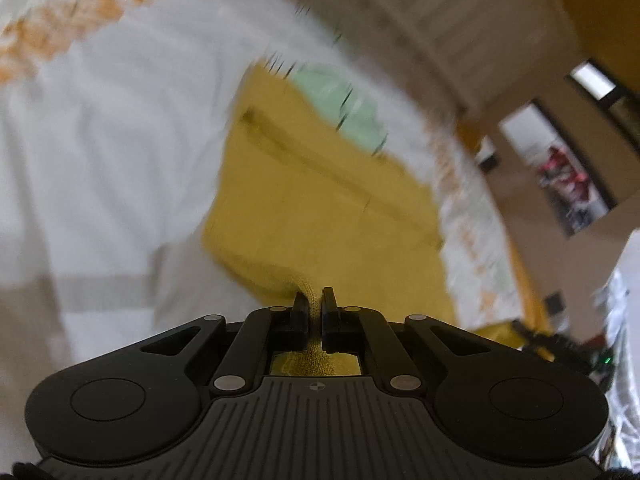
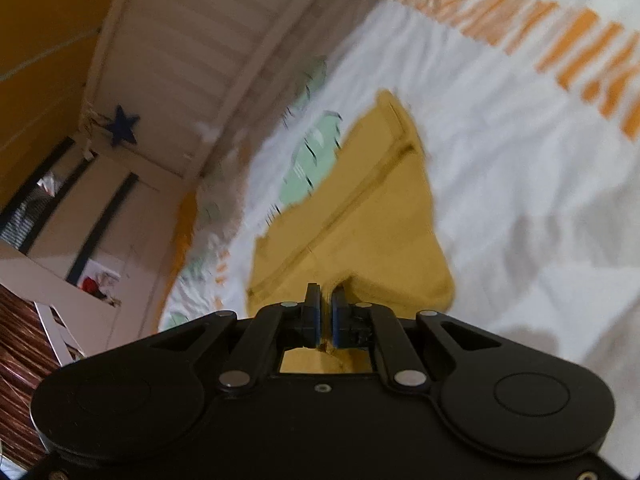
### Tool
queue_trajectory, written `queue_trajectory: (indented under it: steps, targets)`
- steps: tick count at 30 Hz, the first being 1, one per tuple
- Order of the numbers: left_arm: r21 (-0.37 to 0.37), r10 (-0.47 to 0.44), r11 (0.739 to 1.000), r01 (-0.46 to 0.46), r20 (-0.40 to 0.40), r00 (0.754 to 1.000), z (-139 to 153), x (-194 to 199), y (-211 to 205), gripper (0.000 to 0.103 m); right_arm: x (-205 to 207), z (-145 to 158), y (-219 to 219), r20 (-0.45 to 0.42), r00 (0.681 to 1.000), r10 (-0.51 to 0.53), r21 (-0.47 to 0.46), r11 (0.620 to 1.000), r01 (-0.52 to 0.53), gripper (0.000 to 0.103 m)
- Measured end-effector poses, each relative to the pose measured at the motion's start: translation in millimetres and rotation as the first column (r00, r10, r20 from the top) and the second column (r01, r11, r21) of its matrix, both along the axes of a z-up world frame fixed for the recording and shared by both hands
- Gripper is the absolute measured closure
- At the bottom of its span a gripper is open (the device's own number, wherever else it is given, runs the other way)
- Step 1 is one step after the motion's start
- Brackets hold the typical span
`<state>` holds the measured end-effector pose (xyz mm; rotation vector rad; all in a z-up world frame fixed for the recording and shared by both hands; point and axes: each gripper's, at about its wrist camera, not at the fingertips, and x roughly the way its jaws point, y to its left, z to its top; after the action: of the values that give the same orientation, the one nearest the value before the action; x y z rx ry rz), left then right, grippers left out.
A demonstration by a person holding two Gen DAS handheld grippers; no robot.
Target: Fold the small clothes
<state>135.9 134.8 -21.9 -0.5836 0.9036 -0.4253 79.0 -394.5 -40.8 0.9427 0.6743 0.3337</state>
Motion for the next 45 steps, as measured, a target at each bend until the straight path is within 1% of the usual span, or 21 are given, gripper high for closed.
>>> queue_trajectory:
  steps: [2, 4, 6, 9, 10, 11, 12, 15, 16, 17, 18, 19, 22, 25, 26, 31, 33, 35, 37, 40, 45]
  targets:
    - [-0.027, 0.015, 1.000, -0.014, 0.043, 0.999, 14, 16, -1, 0.098, 13, 7, -4, 0.022, 1.000, -0.009, 0.018, 1.000, 0.008, 0.090]
    - [-0.055, 0.038, 0.998, -0.033, 0.083, 0.996, 27, 37, -1, 0.098, 27, 12, -9, 0.043, 0.999, -0.024, 0.034, 0.999, 0.022, 0.093]
    - [-0.077, 0.057, 0.996, -0.048, 0.120, 0.991, 38, 59, -3, 0.098, 44, 17, -15, 0.067, 0.997, -0.046, 0.046, 0.998, 0.043, 0.093]
    - [-0.075, 0.081, 0.995, -0.068, 0.176, 0.981, 47, 90, -9, 0.098, 73, 21, -23, 0.097, 0.992, -0.078, 0.043, 0.996, 0.074, 0.093]
    - [-0.074, 0.084, 0.995, -0.071, 0.182, 0.980, 48, 102, -11, 0.098, 83, 21, -25, 0.097, 0.992, -0.083, 0.043, 0.996, 0.079, 0.093]
    - [-0.072, 0.089, 0.994, -0.077, 0.181, 0.979, 48, 112, -13, 0.098, 93, 19, -26, 0.096, 0.992, -0.077, 0.040, 0.996, 0.074, 0.092]
    - [-0.071, 0.091, 0.994, -0.080, 0.180, 0.979, 47, 117, -12, 0.098, 103, 17, -25, 0.095, 0.994, -0.052, 0.024, 0.998, 0.049, 0.088]
    - [-0.051, 0.086, 0.996, -0.079, 0.160, 0.983, 39, 131, -17, 0.098, 114, 13, -10, 0.062, 0.997, 0.050, -0.084, 0.996, -0.044, 0.085]
    - [-0.044, 0.081, 0.996, -0.075, 0.153, 0.985, 34, 133, -19, 0.098, 113, 11, -1, 0.053, 0.995, 0.089, -0.138, 0.987, -0.081, 0.083]
    - [-0.039, 0.078, 0.997, -0.073, 0.146, 0.986, 31, 133, -19, 0.098, 110, 8, 6, 0.042, 0.992, 0.123, -0.186, 0.976, -0.113, 0.070]
    - [-0.031, 0.075, 0.997, -0.072, 0.133, 0.988, 26, 133, -20, 0.098, 105, 5, 13, 0.032, 0.987, 0.157, -0.232, 0.962, -0.145, 0.054]
    - [-0.028, 0.077, 0.997, -0.075, 0.121, 0.990, 23, 133, -18, 0.098, 99, 1, 21, 0.026, 0.981, 0.192, -0.275, 0.945, -0.177, 0.051]
    - [-0.024, 0.086, 0.996, -0.084, 0.091, 0.992, 14, 132, -13, 0.098, 80, -7, 33, -0.003, 0.964, 0.266, -0.331, 0.909, -0.252, 0.050]
    - [-0.016, 0.094, 0.996, -0.093, 0.089, 0.992, 12, 131, -9, 0.098, 65, -10, 43, -0.011, 0.949, 0.316, -0.392, 0.871, -0.295, 0.050]
    - [-0.014, 0.094, 0.996, -0.094, 0.090, 0.991, 13, 131, -8, 0.098, 63, -10, 46, -0.014, 0.946, 0.324, -0.400, 0.865, -0.302, 0.050]
    - [0.010, 0.096, 0.995, -0.098, 0.096, 0.991, 15, 129, -9, 0.098, 72, -21, 49, -0.036, 0.951, 0.306, -0.366, 0.882, -0.298, 0.050]
    - [0.019, 0.095, 0.995, -0.098, 0.096, 0.991, 14, 129, -10, 0.098, 76, -23, 51, -0.043, 0.954, 0.297, -0.359, 0.886, -0.292, 0.053]
    - [0.025, 0.095, 0.995, -0.098, 0.096, 0.991, 13, 129, -11, 0.098, 79, -26, 53, -0.056, 0.955, 0.293, -0.351, 0.889, -0.293, 0.053]
    - [0.028, 0.099, 0.994, -0.102, 0.093, 0.991, 12, 129, -10, 0.098, 82, -29, 55, -0.073, 0.958, 0.278, -0.357, 0.889, -0.285, 0.053]
    - [0.025, 0.105, 0.994, -0.108, 0.090, 0.990, 11, 129, -9, 0.098, 80, -28, 56, -0.079, 0.965, 0.249, -0.397, 0.881, -0.259, 0.052]
    - [0.026, 0.104, 0.994, -0.107, 0.091, 0.990, 11, 128, -8, 0.098, 74, -27, 58, -0.092, 0.962, 0.255, -0.388, 0.881, -0.271, 0.051]
